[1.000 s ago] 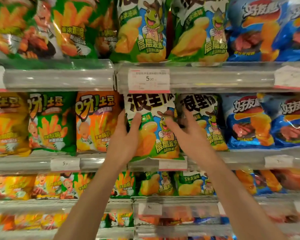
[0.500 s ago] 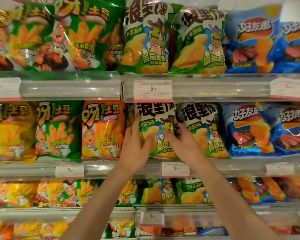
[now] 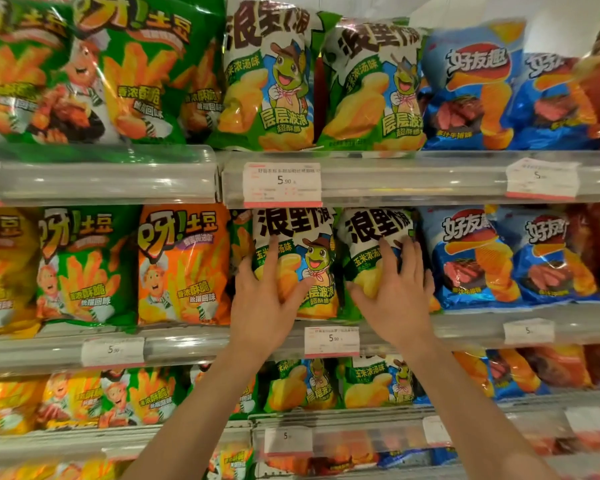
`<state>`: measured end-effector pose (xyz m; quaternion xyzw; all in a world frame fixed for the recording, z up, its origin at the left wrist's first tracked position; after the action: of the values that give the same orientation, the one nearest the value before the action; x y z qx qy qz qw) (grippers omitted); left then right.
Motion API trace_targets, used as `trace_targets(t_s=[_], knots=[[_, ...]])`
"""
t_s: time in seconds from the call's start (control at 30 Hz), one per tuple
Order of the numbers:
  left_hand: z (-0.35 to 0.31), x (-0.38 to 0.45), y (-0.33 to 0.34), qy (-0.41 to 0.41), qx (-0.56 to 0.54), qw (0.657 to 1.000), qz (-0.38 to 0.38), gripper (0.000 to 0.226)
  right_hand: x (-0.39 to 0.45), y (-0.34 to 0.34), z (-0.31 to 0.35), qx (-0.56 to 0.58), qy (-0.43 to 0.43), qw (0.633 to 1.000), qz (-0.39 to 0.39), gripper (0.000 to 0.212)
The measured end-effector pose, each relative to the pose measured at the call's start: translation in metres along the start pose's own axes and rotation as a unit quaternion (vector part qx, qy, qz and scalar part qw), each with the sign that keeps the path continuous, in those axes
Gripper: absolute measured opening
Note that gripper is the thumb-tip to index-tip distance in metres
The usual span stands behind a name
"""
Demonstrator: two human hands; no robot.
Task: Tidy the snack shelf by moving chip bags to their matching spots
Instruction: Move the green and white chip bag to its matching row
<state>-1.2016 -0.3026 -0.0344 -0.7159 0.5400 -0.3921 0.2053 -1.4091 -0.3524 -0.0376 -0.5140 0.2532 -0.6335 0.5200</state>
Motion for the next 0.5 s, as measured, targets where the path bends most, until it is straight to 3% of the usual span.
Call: trace_targets(t_s=[0.5], knots=[[0.001, 0.006, 0.023, -0.028, 0.094, 0.995, -0.003, 0.087, -0.003, 0.018, -0.008, -0.012, 0.015, 0.997, -0.073, 0.088]])
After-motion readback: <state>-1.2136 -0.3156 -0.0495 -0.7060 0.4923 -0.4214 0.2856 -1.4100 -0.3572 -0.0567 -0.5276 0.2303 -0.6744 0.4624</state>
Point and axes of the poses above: each hand's wrist, its own x-axis towards the middle knuckle, its own y-axis out of the palm, z = x × y, the point moved 1 cm from there along x, towards the middle knuckle, and after that the axes turned 12 degrees about z, right-handed, at the moved point
